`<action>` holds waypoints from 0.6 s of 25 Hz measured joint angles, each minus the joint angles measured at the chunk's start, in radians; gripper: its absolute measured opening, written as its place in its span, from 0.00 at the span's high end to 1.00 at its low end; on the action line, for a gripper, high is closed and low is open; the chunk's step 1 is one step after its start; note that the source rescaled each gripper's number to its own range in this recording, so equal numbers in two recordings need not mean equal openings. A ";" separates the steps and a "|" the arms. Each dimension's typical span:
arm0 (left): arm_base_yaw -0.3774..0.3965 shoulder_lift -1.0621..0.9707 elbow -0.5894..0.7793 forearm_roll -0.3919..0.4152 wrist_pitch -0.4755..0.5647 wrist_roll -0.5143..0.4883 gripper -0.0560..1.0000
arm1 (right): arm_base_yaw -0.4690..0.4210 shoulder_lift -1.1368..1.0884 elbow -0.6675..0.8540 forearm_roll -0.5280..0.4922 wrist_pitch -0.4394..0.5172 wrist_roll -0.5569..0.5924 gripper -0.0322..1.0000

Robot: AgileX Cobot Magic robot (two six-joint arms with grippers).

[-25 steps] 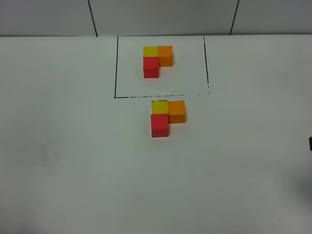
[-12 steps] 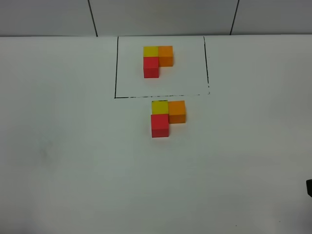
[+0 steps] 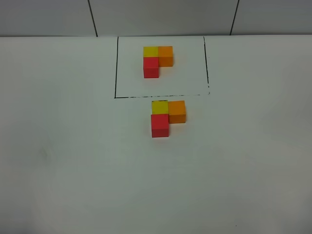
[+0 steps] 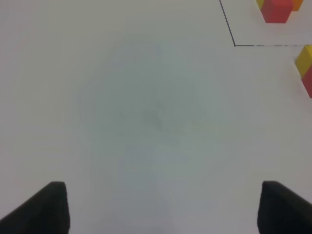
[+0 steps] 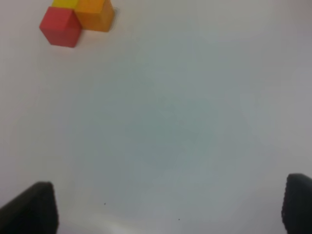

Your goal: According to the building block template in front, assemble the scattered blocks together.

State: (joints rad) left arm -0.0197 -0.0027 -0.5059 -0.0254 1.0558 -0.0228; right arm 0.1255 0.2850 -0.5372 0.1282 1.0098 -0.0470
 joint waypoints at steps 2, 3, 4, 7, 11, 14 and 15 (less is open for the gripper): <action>0.000 0.000 0.000 0.000 0.000 0.000 0.33 | 0.000 -0.049 0.016 0.003 -0.004 -0.017 0.13; 0.000 0.000 0.000 0.000 0.000 0.000 0.33 | 0.000 -0.066 0.018 0.005 -0.010 -0.021 0.14; 0.000 0.000 0.000 0.000 0.000 0.000 0.33 | 0.000 -0.084 0.018 0.008 -0.011 -0.022 0.15; 0.000 0.000 0.000 0.000 0.000 0.000 0.33 | 0.000 -0.127 0.021 0.011 -0.003 -0.020 0.16; 0.000 0.000 0.000 0.000 0.000 0.000 0.33 | 0.000 -0.184 0.041 0.011 0.039 -0.006 0.19; 0.000 0.000 0.000 0.000 0.000 0.000 0.33 | 0.000 -0.240 0.041 0.004 0.041 0.016 0.21; 0.000 0.000 0.000 0.000 0.000 0.000 0.33 | 0.000 -0.262 0.042 -0.004 0.041 0.033 0.22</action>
State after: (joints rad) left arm -0.0197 -0.0027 -0.5059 -0.0254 1.0558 -0.0228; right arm 0.1255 0.0233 -0.4951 0.1242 1.0503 -0.0142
